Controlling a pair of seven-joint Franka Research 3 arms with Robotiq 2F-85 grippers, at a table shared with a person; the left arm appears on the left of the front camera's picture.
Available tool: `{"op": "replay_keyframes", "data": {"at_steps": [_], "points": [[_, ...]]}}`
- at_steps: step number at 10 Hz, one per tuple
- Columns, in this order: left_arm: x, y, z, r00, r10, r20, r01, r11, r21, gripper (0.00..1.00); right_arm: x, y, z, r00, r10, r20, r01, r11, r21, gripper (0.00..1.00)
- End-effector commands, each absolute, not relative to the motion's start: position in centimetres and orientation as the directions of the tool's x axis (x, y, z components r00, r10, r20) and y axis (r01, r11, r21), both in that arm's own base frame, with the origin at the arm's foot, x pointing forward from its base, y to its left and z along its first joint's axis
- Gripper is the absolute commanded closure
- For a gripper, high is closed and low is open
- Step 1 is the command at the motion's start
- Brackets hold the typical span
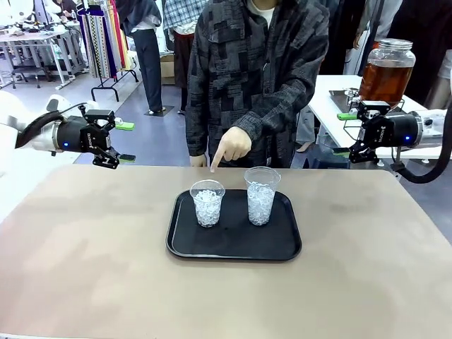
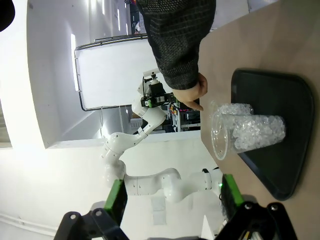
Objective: Pour the drink into the iced cup.
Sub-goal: Pick up the iced cup indicated by the human and present it to them.
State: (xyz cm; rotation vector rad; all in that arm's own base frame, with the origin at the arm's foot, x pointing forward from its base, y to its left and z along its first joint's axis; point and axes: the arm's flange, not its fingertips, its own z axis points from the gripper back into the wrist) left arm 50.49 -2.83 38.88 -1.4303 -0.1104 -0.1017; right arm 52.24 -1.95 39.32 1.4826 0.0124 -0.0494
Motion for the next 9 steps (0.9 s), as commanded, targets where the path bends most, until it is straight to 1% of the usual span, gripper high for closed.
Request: {"op": "replay_keyframes", "data": {"at_steps": [1,4,5,6,7,8,9], "points": [[50.5,-2.7,38.9,0.988,-0.005,0.153,0.152,0.135,-0.979,0.0,52.3,-2.0,39.4,0.999,-0.03,-0.036,0.039,0.089,0.995,0.0],[50.5,-2.8,38.9,0.991,-0.004,0.137,0.136,0.137,-0.981,0.0,52.3,-2.0,39.4,0.999,-0.03,-0.036,0.039,0.089,0.995,0.0],[50.6,-3.0,39.8,0.954,-0.055,0.294,0.299,0.163,-0.94,0.0,52.3,-2.0,39.4,0.999,-0.03,-0.036,0.039,0.089,0.995,0.0],[50.3,-3.1,39.9,0.884,-0.091,0.459,0.468,0.184,-0.864,0.0,52.3,-2.0,39.4,0.999,-0.03,-0.036,0.039,0.089,0.995,0.0],[49.9,-3.3,39.6,0.772,-0.142,0.619,0.635,0.163,-0.755,0.0,52.3,-2.0,39.4,0.999,-0.03,-0.036,0.039,0.089,0.995,0.0],[49.3,-3.5,39.1,0.678,-0.158,0.718,0.735,0.172,-0.656,0.0,52.3,-2.0,39.4,0.999,-0.03,-0.036,0.039,0.089,0.995,0.0],[48.8,-3.8,39.0,0.611,-0.177,0.772,0.791,0.173,-0.586,0.0,52.3,-2.0,39.4,0.999,-0.03,-0.036,0.039,0.089,0.995,0.0]]}}
